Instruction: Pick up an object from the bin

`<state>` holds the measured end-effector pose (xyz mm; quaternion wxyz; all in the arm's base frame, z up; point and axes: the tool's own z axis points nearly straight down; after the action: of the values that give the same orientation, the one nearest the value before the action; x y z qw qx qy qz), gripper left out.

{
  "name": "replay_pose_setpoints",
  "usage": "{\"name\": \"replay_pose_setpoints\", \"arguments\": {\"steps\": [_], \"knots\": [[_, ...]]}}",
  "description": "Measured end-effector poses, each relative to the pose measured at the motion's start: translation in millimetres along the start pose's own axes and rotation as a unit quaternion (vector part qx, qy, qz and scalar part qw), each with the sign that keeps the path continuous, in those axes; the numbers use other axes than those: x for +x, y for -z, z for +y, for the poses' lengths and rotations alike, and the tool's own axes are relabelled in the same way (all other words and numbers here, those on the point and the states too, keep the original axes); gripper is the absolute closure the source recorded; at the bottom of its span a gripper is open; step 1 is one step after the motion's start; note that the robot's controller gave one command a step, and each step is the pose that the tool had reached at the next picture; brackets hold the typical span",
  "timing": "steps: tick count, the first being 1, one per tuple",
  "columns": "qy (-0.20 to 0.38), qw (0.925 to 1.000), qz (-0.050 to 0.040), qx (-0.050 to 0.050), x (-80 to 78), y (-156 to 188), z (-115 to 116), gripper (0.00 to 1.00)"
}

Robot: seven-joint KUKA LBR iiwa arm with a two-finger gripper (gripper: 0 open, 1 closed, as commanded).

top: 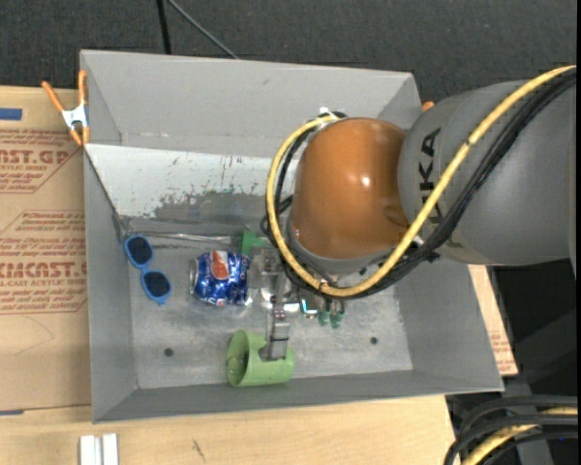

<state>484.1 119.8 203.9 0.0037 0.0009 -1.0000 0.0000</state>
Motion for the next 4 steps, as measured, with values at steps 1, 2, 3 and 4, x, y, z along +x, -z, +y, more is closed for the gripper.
{"name": "replay_pose_setpoints", "arguments": {"steps": [1, 2, 3, 4], "knots": [[0.097, 0.9952, -0.0057, -0.001, -85.3, -30, 80, 0.00], [0.328, 0.9446, -0.0098, 0.000, -94.2, -116, 14, 0.00], [0.328, 0.9447, -0.0046, 0.000, -91.7, -119, 14, 1.00], [0.317, 0.9483, -0.0079, 0.002, -72.4, -29, -29, 1.00]]}}
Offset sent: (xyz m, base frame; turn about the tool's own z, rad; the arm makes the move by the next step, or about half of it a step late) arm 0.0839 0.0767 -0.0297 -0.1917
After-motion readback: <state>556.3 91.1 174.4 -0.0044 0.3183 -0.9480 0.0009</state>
